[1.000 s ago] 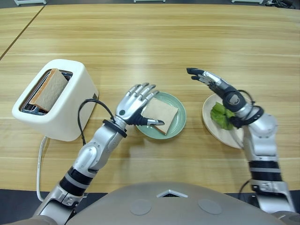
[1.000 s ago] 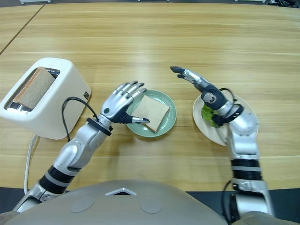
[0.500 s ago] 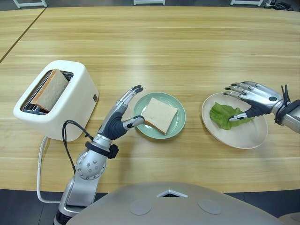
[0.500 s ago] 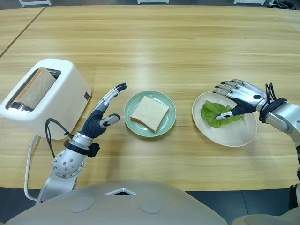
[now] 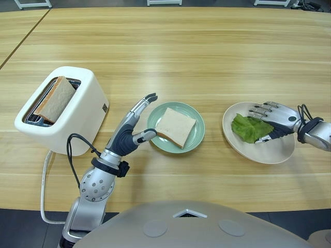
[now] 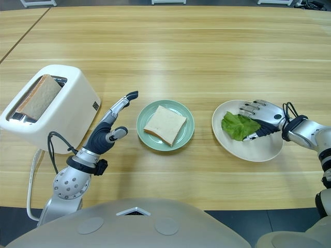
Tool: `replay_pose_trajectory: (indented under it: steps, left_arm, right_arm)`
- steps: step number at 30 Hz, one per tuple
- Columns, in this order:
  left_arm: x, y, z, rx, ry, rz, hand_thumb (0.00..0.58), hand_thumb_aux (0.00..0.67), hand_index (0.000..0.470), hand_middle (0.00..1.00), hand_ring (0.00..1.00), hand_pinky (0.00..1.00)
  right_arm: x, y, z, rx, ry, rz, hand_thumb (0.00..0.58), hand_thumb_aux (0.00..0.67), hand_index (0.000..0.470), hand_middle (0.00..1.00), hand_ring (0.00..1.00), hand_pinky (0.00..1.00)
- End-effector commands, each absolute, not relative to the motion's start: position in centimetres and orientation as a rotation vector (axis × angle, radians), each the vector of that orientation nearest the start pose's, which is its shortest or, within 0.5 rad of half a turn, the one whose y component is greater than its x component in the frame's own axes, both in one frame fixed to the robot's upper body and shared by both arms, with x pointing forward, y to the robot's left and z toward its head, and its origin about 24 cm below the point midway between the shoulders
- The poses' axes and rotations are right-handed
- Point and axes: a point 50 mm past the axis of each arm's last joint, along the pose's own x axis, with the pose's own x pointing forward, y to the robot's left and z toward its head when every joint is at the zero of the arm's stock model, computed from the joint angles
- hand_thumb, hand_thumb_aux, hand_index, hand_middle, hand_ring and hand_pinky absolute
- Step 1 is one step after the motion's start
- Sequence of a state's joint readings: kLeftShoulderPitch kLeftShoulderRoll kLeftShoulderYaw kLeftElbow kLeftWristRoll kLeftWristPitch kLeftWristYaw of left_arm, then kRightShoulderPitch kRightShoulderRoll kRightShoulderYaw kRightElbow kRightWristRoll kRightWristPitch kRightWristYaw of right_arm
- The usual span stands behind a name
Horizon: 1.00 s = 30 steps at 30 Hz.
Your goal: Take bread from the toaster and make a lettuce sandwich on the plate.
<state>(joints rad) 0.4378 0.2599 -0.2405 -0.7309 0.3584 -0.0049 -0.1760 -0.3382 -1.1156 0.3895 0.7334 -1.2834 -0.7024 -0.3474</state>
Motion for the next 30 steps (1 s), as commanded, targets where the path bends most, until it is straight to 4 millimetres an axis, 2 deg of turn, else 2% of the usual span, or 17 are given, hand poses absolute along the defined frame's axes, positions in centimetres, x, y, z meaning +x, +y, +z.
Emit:
replay_pose_trajectory:
  steps: [1,5,6,10,16,24,30]
  left_arm:
    - [15.4,12.6,11.3,0.499,-0.258,-0.355,0.000,0.000,0.000,0.00,0.00,0.00]
    - [15.5,12.7,11.3,0.499,-0.256,-0.354,0.000,0.000,0.000,0.00,0.00,0.00]
    - [15.5,12.7,11.3,0.499,-0.256,-0.355,0.000,0.000,0.000,0.00,0.00,0.00]
    - [15.6,12.7,11.3,0.500,-0.258,-0.356,0.000,0.000,0.000,0.00,0.00,0.00]
    - [15.5,12.6,11.4,0.499,-0.257,-0.358,0.000,0.000,0.000,0.00,0.00,0.00]
    - [15.5,12.6,11.2,0.491,-0.251,-0.355,0.000,0.000,0.000,0.00,0.00,0.00]
    - [15.6,12.7,11.1,0.476,-0.248,-0.341,0.000,0.000,0.000,0.00,0.00,0.00]
  right_arm:
    - [25.2,-34.5,6.8,-2.069,-0.080,0.774,0.517,0.449,0.315,0.00,0.00,0.00]
    - [25.3,-34.1,6.8,-2.051,-0.098,0.772,0.574,0.602,0.422,0.00,0.00,0.00]
    - [25.3,-34.1,6.8,-2.050,-0.098,0.773,0.580,0.670,0.470,0.00,0.00,0.00]
    - [25.3,-33.8,6.8,-2.026,-0.122,0.766,0.580,0.670,0.470,0.00,0.00,0.00]
    - [25.6,-33.2,7.8,-2.001,-0.186,0.711,0.580,0.670,0.470,0.00,0.00,0.00]
    - [27.2,-32.1,12.4,-2.012,-0.332,0.469,0.580,0.670,0.470,0.00,0.00,0.00]
    - [27.8,-29.5,14.7,-1.968,-0.456,0.410,0.580,0.670,0.470,0.00,0.00,0.00]
